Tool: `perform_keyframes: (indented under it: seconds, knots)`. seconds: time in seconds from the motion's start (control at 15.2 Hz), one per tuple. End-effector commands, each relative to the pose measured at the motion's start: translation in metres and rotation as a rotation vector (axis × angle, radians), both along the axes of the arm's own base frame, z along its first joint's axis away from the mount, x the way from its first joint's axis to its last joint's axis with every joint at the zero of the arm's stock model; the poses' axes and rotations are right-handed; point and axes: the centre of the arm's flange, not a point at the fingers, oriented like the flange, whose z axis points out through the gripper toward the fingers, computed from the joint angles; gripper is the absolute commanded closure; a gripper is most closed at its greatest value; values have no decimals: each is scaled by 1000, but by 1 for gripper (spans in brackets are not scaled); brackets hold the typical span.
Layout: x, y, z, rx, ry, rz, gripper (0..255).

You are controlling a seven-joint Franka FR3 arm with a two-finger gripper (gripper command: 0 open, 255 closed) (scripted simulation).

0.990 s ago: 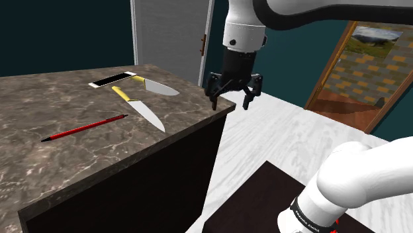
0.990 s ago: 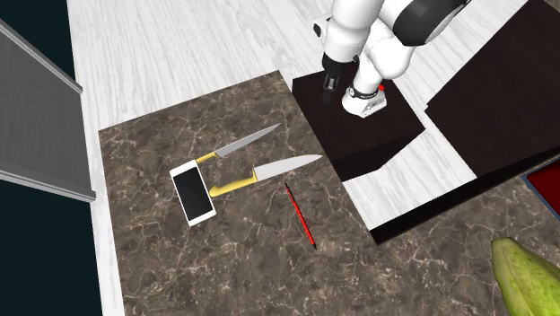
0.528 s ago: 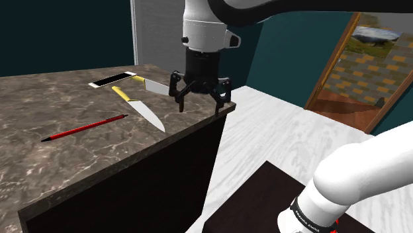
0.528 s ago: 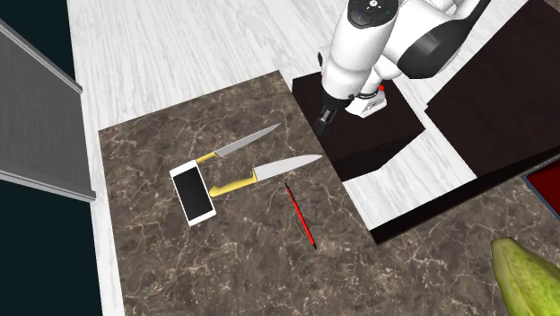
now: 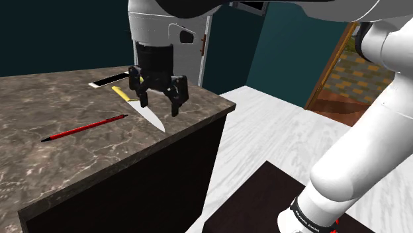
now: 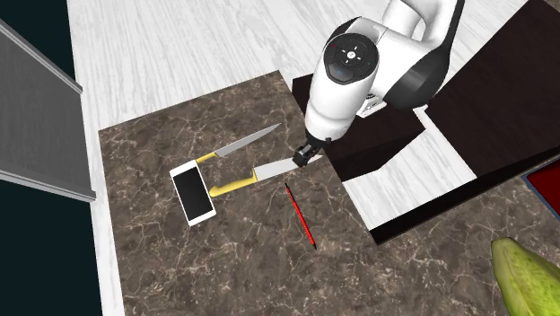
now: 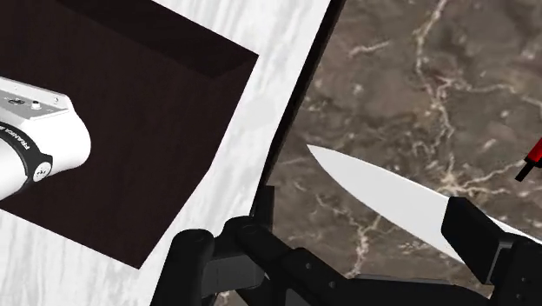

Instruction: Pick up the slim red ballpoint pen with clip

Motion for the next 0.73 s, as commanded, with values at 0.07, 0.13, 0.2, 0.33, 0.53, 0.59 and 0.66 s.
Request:
perform_keyframes:
  seconds: [0.07,0.13,0.2,0.33,0.53,0.59,0.66]
  knots:
    - [34,22,-3,3,-8,-125,0]
    - [45,28,-4,3,-10,-161,0]
    - [56,35,-4,4,-12,-198,0]
    - [80,46,-6,4,-15,-272,0]
    - [99,54,-12,5,-18,-330,0]
    - [99,54,-17,5,-18,-330,0]
    - [99,54,-22,5,-18,-330,0]
